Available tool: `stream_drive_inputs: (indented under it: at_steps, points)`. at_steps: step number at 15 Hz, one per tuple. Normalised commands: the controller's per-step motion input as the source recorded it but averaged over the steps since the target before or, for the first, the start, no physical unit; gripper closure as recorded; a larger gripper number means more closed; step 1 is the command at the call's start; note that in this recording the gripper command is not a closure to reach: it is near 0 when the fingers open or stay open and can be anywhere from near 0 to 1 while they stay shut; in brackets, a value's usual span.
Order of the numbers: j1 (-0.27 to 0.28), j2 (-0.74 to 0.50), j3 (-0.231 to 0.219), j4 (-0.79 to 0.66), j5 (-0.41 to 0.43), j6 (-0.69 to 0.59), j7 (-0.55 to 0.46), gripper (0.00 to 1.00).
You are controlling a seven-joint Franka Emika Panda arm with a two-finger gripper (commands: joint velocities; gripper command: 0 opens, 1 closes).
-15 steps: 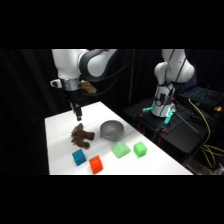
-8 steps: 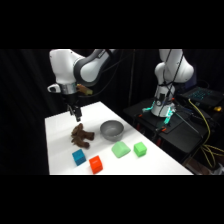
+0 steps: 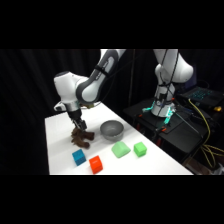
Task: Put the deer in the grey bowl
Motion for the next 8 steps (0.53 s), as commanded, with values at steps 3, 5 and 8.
stream_drive_inputs:
  at_steps: [3,5,8]
  points:
    - [-0.167,0.08,0.107,0.09,0.071,0.23,-0.42,0.00]
    - [-0.156,0.06,0.119,0.05,0.078,0.25,-0.40,0.00]
    - [-0.143,0.10,0.155,0.04,0.107,0.25,-0.40,0.00]
